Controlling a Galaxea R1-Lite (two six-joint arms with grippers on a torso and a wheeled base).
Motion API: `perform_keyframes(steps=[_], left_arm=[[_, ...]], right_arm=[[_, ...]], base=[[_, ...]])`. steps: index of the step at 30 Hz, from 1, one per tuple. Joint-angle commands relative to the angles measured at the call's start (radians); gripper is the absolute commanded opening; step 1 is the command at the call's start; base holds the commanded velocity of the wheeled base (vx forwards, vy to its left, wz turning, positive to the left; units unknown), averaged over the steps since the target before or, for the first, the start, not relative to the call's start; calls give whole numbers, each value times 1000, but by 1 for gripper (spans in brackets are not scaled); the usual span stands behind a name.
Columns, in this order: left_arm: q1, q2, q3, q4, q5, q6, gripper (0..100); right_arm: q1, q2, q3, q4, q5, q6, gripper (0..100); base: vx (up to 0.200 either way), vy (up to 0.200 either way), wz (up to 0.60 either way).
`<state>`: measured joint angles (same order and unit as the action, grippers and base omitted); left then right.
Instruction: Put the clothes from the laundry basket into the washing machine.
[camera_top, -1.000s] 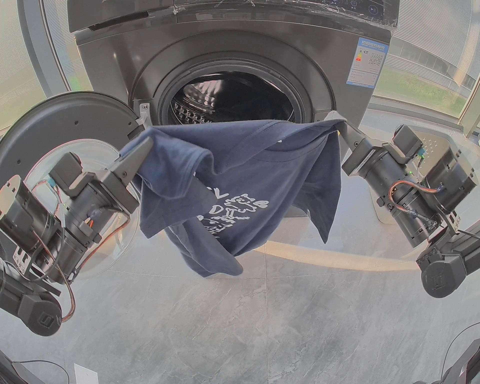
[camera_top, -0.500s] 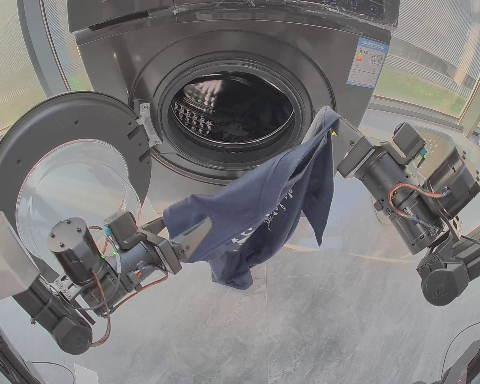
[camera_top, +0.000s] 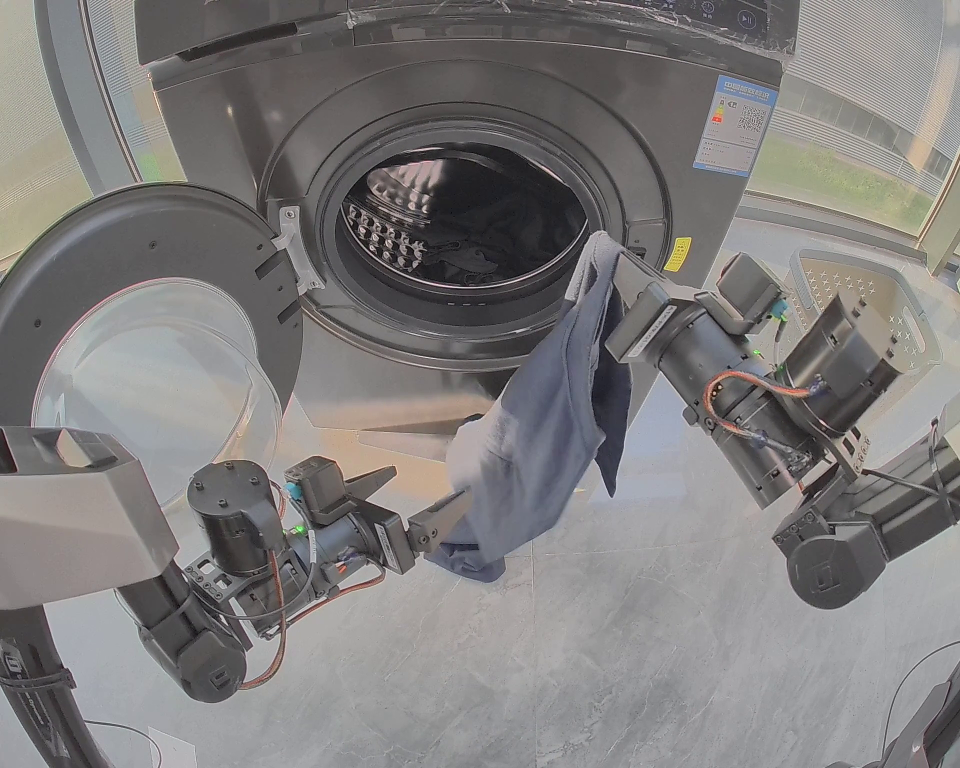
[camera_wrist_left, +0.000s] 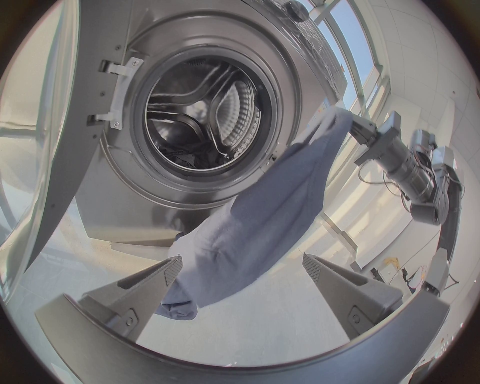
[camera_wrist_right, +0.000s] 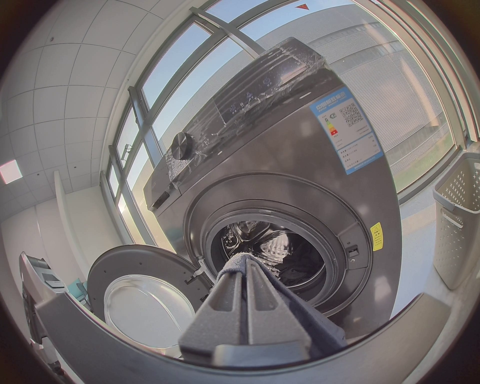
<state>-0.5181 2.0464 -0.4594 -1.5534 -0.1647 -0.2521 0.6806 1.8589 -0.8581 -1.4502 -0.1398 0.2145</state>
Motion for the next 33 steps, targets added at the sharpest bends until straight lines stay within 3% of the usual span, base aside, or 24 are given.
perform_keyframes(steps=[1,4,11,33], left_arm=[[-14,64,-19,-2,-16,24,100],[-46,63,-19,-2,-42,34,100],[-117,77,-45,-1,-47,65,100],[-191,368,-541,58,-21,53,100]], right_arm=[[0,48,-56,27,-6,-3,0],[0,51,-82,44,-18,-4,0],[4,65,-110,48,-29,-6,0],[36,82,-118,31,-29,-9,0]], base=[[0,0,0],[0,0,0],[0,0,0],[0,0,0]])
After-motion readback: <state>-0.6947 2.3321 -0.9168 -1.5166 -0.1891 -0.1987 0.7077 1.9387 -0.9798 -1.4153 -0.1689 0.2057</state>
